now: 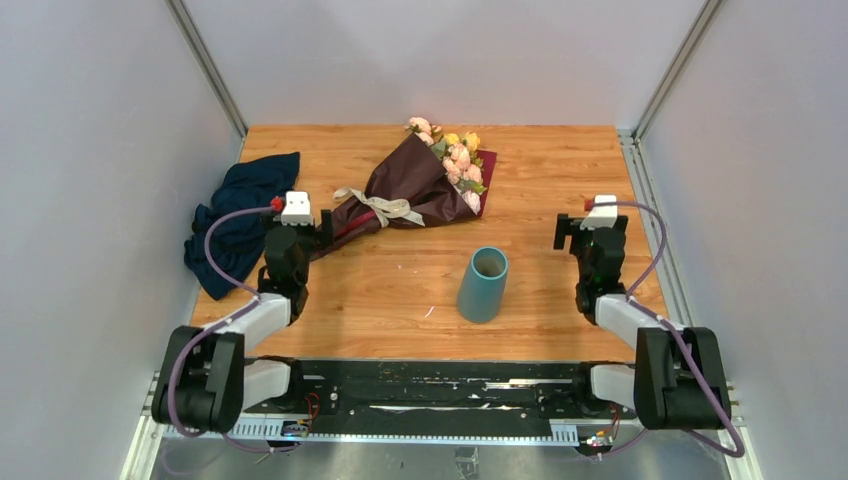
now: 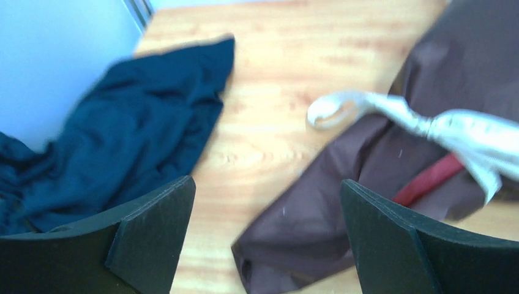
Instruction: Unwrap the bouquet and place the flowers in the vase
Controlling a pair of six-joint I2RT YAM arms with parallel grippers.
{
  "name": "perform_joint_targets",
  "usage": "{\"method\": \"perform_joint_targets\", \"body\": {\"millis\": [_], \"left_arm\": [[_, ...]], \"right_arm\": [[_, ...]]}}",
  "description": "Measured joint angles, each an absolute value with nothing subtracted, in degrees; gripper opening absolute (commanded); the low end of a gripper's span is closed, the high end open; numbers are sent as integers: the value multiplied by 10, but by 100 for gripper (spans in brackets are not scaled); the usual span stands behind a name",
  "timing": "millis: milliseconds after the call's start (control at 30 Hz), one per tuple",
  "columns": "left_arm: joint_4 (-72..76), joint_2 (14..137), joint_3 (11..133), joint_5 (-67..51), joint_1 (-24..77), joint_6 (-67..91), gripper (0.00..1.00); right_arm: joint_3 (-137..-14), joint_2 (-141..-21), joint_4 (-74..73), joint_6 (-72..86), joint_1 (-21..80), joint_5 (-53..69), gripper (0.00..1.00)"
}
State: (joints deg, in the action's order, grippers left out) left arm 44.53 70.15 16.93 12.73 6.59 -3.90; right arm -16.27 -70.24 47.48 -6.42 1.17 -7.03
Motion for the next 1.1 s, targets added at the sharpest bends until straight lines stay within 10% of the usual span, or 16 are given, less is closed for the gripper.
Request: {"method": "perform_joint_targets", "body": {"millis": [267,467,533,700,1100], "left_arm": [[309,606,298,163,206,-31,100],[126,639,470,139,231,93,93],[110,625,452,132,231,134,80],[38,645,429,33,220,205,93],[196,754,274,-290,213,543,79]], "right_arm": [[-451,-760,159,57,18,-106,93],[-450,-751,78,114,11,-44,90],[-429,-729,65,133,-3,-16,90],[-414,-684,53,173,-25,45,90],[-362,-599,60,258,-26,150,87]]}}
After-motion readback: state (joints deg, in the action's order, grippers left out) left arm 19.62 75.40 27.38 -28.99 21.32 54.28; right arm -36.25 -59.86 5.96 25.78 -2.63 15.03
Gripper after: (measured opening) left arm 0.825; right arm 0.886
